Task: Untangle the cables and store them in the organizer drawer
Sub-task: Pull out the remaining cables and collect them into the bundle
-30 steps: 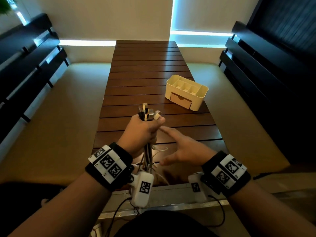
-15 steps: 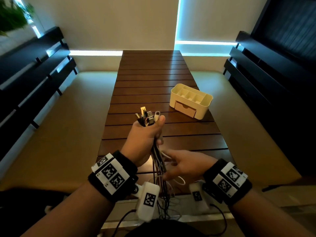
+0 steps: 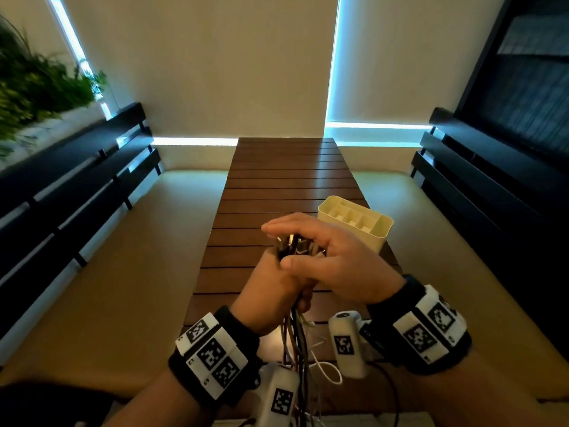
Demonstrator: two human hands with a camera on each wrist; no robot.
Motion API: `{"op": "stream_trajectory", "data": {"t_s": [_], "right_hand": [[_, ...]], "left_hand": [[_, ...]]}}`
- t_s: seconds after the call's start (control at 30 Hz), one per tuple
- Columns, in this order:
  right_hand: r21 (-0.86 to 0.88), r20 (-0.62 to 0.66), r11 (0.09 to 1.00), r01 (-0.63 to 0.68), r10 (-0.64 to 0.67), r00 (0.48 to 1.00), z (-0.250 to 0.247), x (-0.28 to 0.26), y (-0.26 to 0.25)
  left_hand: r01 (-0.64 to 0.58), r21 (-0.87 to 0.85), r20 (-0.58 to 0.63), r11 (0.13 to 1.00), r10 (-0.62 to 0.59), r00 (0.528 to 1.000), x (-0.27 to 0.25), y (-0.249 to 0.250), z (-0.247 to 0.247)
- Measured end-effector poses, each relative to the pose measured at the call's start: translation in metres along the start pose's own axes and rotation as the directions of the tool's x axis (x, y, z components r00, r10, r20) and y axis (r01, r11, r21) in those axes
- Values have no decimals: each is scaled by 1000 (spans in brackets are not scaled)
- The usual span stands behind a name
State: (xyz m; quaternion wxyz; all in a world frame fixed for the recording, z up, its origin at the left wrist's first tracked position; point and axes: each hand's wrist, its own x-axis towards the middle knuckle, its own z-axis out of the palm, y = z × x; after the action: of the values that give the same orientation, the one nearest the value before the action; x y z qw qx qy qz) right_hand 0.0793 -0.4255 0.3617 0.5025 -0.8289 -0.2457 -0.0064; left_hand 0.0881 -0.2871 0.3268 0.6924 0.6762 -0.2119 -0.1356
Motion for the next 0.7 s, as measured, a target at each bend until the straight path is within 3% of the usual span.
{"op": "stream_trajectory", "data": {"t_s": [0.13, 0.27, 0.37, 0.53, 0.7], "right_hand": [[-56, 42, 998, 31, -29, 999, -3, 7, -6], [-120, 106, 991, 52, -39, 994, -4, 15, -9], [-24, 107, 996, 86, -83, 991, 0, 19, -10], [-116, 101, 983, 145, -133, 986, 4, 28, -4], [-84, 135, 984, 157, -144, 980, 3, 30, -1]], "left_hand": [[-55, -110, 17, 992, 58, 998, -3, 0, -5], [-32, -219, -15, 975, 29, 999, -2, -8, -14], [-25, -212, 10, 977, 28, 1000, -2, -5, -22], [-11, -172, -32, 985, 6, 999, -1, -2, -29], [-6, -174, -47, 985, -3, 999, -2, -1, -29]]}}
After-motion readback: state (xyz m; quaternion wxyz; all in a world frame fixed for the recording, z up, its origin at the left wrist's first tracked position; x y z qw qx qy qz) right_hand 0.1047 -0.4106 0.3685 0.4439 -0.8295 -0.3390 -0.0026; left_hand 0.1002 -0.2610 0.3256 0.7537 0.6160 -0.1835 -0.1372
